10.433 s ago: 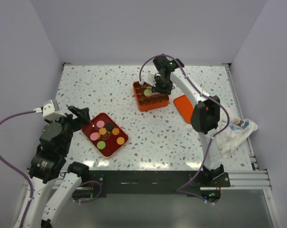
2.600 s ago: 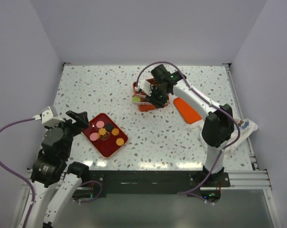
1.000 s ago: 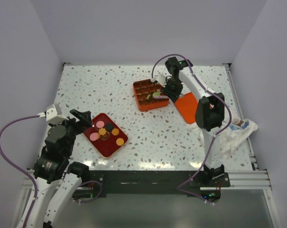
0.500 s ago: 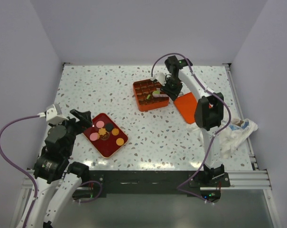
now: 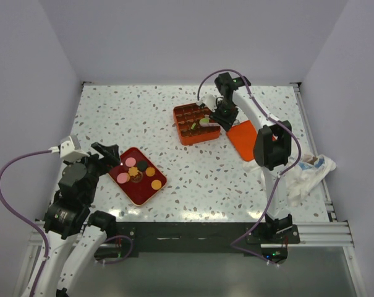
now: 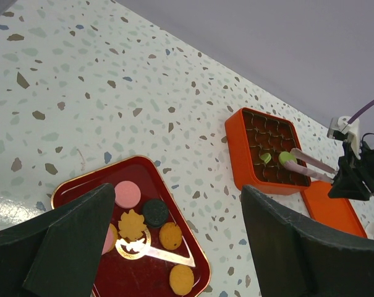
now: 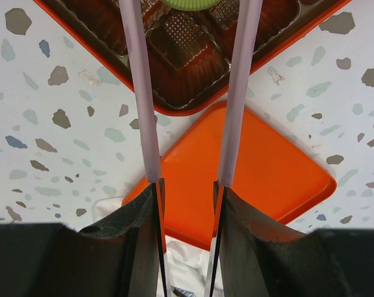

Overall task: Pack the cookies
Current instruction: Place the fake cookies in the packing box, then pick up the fake cookies from the plate.

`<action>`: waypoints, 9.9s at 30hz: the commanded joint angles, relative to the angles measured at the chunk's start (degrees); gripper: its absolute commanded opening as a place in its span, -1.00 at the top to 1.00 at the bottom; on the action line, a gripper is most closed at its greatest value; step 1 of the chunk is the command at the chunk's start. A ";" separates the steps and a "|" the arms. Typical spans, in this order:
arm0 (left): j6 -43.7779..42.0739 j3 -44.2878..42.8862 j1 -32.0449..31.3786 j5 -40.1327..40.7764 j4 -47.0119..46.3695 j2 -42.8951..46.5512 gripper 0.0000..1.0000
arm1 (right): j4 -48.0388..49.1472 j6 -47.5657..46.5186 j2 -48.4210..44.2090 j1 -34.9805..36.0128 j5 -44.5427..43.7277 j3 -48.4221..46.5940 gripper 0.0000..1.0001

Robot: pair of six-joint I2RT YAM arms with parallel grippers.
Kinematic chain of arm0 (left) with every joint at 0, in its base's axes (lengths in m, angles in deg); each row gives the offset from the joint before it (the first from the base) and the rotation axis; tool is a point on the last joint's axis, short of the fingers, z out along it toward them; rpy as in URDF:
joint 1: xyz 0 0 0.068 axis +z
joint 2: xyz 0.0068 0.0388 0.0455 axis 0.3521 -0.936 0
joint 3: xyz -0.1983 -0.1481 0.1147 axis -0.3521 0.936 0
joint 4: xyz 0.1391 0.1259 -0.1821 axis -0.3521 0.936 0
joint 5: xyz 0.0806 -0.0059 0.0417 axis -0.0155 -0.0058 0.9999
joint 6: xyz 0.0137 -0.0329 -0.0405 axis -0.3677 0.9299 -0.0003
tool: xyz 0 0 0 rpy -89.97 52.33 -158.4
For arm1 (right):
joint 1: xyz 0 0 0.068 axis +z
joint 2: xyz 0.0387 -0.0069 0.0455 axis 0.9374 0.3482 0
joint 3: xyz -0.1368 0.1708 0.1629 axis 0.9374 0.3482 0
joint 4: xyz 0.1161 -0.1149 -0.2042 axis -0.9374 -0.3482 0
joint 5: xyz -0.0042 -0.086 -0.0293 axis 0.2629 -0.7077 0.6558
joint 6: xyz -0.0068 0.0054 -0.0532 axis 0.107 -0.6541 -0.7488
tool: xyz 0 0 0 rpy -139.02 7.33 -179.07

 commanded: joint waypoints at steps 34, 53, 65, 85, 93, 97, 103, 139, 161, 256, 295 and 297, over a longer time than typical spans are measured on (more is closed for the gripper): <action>0.51 0.21 -0.24 -0.42 -3.35 -0.58 -0.76 | -1.28 1.21 -0.95 0.16 2.38 0.65 0.31; 0.43 0.30 -0.15 -0.42 -3.26 -0.49 -0.76 | -0.75 1.82 -1.13 0.34 2.20 0.30 0.17; 0.60 0.30 -0.24 -0.34 -2.82 -0.05 -0.76 | -0.84 2.53 -1.39 0.43 3.17 -0.75 0.12; 0.87 0.12 -0.24 -0.25 -2.38 0.39 -0.76 | -0.93 3.67 -1.57 0.34 3.96 -4.09 0.14; 0.87 0.03 -0.24 -0.25 -2.29 0.48 -0.76 | -0.58 4.20 -1.75 0.42 3.87 -4.53 0.27; 0.87 0.03 -0.24 -0.51 -2.47 0.21 -0.76 | -0.58 4.29 -0.78 0.34 3.52 -4.97 0.40; 0.86 -0.14 -0.24 -0.51 -2.38 0.21 -0.76 | -0.66 3.85 0.01 0.34 3.08 -5.24 0.51; 1.04 -0.14 -0.15 -0.16 -1.77 0.65 -0.76 | -0.23 5.34 -4.46 -0.19 6.32 -1.83 0.52; 1.31 0.65 -0.15 -0.78 -1.86 0.83 -0.76 | 1.88 5.69 -9.83 -3.53 6.33 9.44 0.17; 2.10 -4.26 -0.15 5.72 6.93 3.38 -0.77 | 29.13 6.84 -4.82 40.33 13.62 13.75 0.21; 1.13 -5.94 -0.24 8.28 8.87 3.64 -0.77 | 31.68 8.24 4.32 41.65 8.18 6.10 0.14; 1.22 -5.94 -0.24 8.28 8.87 3.82 -0.77 | 31.68 8.33 4.23 41.65 8.18 6.10 0.14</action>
